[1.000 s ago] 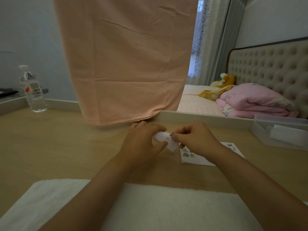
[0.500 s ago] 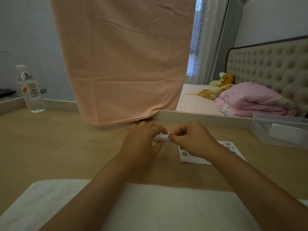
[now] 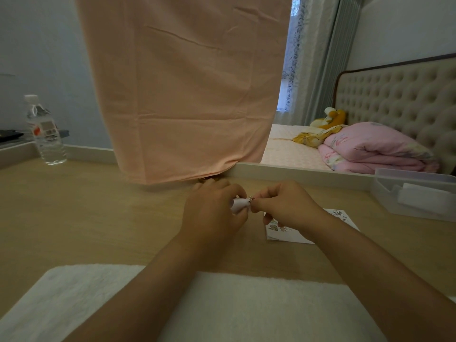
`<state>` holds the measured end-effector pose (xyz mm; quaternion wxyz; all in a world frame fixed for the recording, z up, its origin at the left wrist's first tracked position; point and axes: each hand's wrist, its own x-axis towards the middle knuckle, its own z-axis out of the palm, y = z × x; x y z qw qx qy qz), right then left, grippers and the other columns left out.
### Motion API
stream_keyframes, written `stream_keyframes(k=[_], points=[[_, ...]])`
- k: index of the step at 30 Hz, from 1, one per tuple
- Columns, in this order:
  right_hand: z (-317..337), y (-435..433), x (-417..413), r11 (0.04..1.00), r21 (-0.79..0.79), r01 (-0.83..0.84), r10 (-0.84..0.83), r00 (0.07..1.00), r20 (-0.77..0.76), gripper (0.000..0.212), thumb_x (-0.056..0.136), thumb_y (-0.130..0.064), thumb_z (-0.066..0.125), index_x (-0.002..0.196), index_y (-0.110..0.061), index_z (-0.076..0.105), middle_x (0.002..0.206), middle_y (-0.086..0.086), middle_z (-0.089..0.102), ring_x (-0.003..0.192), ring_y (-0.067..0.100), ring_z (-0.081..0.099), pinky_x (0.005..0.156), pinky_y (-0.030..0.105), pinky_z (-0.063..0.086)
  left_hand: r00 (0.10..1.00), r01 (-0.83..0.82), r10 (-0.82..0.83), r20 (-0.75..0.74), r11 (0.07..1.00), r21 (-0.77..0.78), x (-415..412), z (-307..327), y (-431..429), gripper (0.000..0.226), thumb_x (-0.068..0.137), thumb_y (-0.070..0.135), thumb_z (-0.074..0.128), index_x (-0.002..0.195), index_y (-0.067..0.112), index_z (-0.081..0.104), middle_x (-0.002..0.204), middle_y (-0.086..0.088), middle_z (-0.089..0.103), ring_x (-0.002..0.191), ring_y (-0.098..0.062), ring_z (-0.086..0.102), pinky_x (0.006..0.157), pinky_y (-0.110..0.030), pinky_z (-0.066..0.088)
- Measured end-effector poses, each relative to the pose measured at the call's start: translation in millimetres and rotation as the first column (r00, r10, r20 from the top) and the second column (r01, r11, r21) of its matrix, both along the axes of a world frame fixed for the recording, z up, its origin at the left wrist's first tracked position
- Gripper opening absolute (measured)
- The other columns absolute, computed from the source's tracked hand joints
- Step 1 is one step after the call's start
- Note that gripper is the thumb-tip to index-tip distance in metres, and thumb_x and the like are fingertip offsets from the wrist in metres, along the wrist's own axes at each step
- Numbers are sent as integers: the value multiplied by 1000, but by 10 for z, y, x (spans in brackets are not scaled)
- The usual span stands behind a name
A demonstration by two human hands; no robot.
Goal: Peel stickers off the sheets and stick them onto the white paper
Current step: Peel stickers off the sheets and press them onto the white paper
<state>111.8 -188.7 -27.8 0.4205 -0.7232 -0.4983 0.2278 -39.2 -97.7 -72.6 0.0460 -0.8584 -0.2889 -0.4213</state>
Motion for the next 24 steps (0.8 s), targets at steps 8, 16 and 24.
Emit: stream_keyframes(k=[8,16,24], points=[[-24,17,47,996,47,-76,73,995,72,7,88,-18,72,83,-18,77,75,2,74,59,9,67,43,18,40,995,88,-61,80,916,-391,-25,-5,-4,24,79,58,66,90,37,74,81,19,69,77,-4,61,67,-34,54],[-97,15,127,982,128,-136,125,988,94,7,92,-15,71,89,-17,77,77,-4,70,54,-3,57,49,11,41,924,370,-171,341,620,-692,-44,-40,-4,6,83,29,79,89,30,77,88,13,74,82,-4,69,74,-35,60],[-159,43,179,976,147,-161,153,986,63,10,92,-13,71,85,-18,77,71,-7,67,49,-6,52,50,11,39,898,435,-188,398,513,-740,-33,-32,18,13,83,19,79,93,27,77,93,9,75,87,-5,70,73,-23,58]])
